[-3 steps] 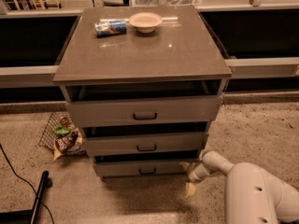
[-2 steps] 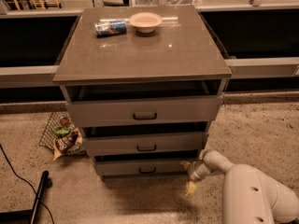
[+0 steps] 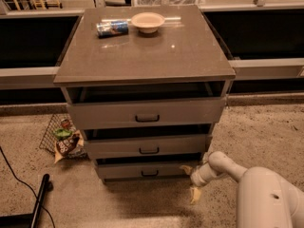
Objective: Close bottom drawer
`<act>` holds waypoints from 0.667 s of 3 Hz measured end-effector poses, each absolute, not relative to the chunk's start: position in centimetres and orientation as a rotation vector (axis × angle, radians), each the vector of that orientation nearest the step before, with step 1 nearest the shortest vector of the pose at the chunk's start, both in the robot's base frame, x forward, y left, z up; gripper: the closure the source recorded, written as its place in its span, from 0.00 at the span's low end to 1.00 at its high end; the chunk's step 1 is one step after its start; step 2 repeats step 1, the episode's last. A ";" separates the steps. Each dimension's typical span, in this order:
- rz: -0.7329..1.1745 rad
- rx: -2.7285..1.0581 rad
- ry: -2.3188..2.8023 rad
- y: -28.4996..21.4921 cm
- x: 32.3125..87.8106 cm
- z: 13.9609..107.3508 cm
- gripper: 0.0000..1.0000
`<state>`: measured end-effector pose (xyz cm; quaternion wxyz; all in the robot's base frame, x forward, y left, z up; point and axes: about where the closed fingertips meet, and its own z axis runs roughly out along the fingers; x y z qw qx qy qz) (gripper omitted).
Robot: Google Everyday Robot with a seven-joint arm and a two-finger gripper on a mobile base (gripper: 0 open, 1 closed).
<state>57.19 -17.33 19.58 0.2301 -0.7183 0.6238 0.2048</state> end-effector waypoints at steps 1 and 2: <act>0.625 -2.078 1.612 -15.3 53.6 22.5 0.00; 0.625 -2.078 1.612 -15.3 53.6 22.5 0.00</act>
Offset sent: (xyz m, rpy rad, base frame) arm 0.0000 0.0000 0.0000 0.0000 0.0000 0.0000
